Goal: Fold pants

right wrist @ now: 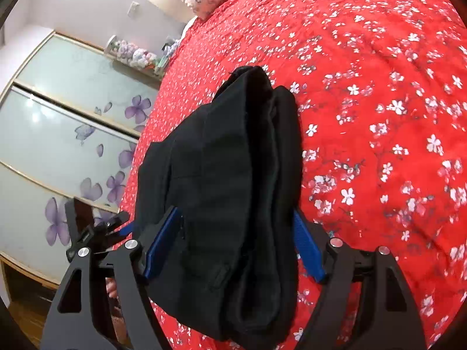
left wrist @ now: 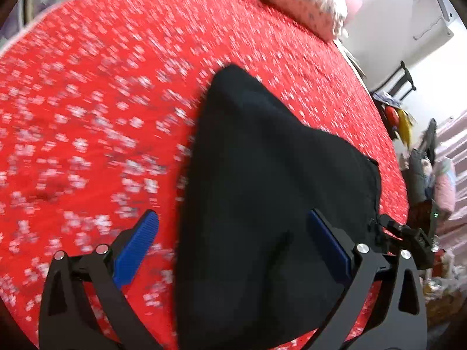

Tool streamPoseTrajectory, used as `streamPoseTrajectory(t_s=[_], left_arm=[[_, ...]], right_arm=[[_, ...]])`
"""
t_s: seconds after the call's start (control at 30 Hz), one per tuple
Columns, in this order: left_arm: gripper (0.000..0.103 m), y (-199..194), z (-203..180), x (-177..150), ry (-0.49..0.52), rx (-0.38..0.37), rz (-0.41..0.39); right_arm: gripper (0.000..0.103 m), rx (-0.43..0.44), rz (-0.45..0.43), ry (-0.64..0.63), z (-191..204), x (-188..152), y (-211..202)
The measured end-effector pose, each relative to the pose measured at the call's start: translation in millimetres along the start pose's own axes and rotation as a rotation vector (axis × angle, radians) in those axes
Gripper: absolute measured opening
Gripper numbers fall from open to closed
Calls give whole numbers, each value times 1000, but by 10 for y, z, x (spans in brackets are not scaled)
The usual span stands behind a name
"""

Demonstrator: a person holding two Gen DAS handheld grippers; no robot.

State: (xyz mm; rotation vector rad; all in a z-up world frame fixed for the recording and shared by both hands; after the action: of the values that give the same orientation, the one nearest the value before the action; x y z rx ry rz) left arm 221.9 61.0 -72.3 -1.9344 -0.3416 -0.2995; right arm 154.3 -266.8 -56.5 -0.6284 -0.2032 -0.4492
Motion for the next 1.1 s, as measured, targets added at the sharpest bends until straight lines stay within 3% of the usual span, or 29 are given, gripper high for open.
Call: streamPoseTrajectory(t_s=[0.1, 0.13, 0.2, 0.23, 0.27, 0.3, 0.37, 0.47, 0.67, 0.83, 0.93, 1.1], left_arm=[[99, 135, -69, -21, -13, -36, 48], [98, 149, -106, -28, -11, -34, 45], [95, 132, -166, -30, 2, -21, 29], [89, 109, -183, -36, 13, -6, 19], [73, 84, -215, -45, 29, 13, 7], [68, 62, -232, -49, 38, 23, 0], [47, -2, -234, -58, 54, 61, -22], [27, -89, -218, -34, 53, 65, -46], [18, -276, -401, -14, 96, 57, -113], [17, -492, -710, 132, 110, -15, -190], [16, -520, -907, 199, 116, -55, -218], [15, -381, -1148, 205, 79, -180, -265]], right_arm=[[74, -7, 13, -24, 34, 40, 60], [64, -20, 15, -41, 48, 31, 59], [56, -24, 2, -76, 108, 6, 49], [54, -20, -5, -84, 119, -4, 36], [52, -13, -16, -92, 129, -17, 21], [49, -10, -22, -95, 122, 16, 34], [46, -10, -34, -106, 140, 16, 15], [41, 9, -61, -127, 207, -10, -94], [35, 84, -92, -92, 341, 36, -188], [28, 140, -114, -59, 405, 208, -301], [28, 113, -140, -97, 446, 311, -388], [28, 125, -246, -74, 264, 469, -741]])
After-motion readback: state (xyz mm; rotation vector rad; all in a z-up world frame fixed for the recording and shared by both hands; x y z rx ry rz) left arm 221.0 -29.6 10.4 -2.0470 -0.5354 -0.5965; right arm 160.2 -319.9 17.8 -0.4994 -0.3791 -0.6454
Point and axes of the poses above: each gripper's, at about its wrist camera, not at the fingertips, and y roughly the way its jaws point, z to its left, x to its top, the point moved 7 cm from there along y, roughly the way its jaws point, and after that the axes turned 6 degrees about x, right-handed, at the moved point
